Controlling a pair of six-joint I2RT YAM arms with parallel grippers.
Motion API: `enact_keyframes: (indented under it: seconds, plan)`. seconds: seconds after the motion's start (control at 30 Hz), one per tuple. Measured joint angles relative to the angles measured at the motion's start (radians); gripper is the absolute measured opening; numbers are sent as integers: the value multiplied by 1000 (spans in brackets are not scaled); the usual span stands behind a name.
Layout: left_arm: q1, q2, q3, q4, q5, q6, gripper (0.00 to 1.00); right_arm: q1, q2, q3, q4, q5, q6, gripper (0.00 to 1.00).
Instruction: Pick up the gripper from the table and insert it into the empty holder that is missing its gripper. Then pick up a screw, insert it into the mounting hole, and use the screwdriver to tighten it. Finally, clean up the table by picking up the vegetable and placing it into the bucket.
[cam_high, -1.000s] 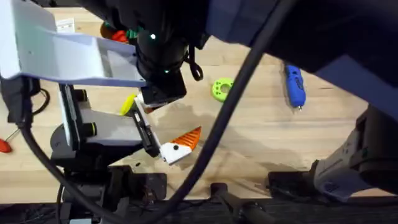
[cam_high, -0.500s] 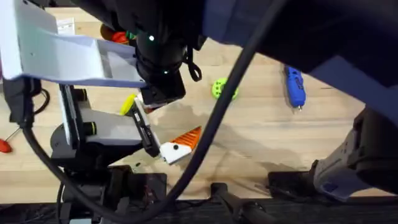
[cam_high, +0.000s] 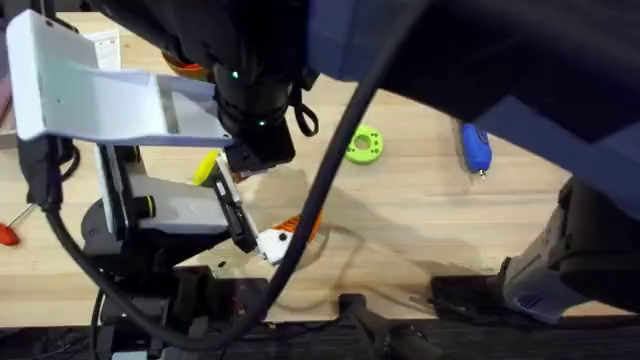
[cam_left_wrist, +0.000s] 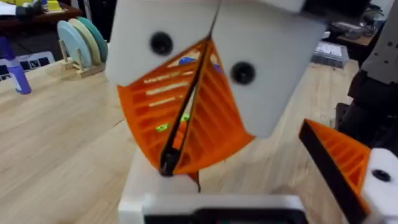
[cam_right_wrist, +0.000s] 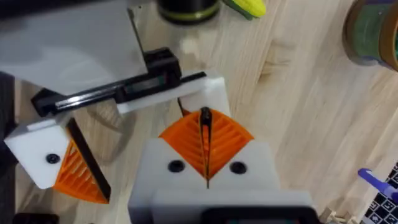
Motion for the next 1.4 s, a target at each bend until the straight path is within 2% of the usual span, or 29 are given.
enact_keyframes:
  seconds: [0.3, 0.33, 0.5, 0.53, 0.57, 0.87, 1.07, 1.27, 1.4]
  plan:
    - [0, 0, 0, 0, 0, 0, 985, 4, 0, 0, 0, 8, 9, 6]
    - [0, 0, 0, 0, -1, 0, 986, 4, 0, 0, 0, 8, 14, 40]
    - [-2, 0, 0, 0, 8, 0, 985, 1, 0, 2, 8, 27, 57, 742]
    - [-2, 0, 0, 0, 8, 1, 985, 1, 0, 2, 3, 27, 70, 847]
    - [-2, 0, 0, 0, 9, 4, 985, 1, 2, 2, 1, 28, 90, 876]
    - [-2, 0, 0, 0, 8, 5, 986, -32, -10, 2, 25, -28, 306, 887]
    - [-2, 0, 0, 0, 9, 5, 986, -67, -94, -29, 97, -44, 408, 887]
    - [-2, 0, 0, 0, 8, 5, 986, -76, -290, -254, 250, -6, 518, 887]
    - [-2, 0, 0, 0, 9, 5, 986, -131, -431, -402, 255, 13, 619, 887]
